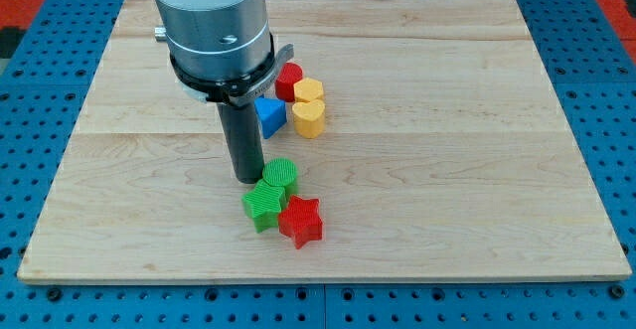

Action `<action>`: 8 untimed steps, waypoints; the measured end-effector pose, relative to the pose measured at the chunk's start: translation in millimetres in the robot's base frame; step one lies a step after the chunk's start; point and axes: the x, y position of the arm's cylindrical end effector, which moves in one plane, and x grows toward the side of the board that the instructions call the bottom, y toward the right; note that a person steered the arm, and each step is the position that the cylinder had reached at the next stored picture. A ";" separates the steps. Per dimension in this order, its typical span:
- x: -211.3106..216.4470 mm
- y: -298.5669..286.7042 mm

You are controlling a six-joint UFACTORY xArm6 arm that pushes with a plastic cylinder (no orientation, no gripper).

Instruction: Push the green circle to the top right of the red star

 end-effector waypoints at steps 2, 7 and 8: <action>-3.1 49.9; 33.3 152.6; 36.2 126.8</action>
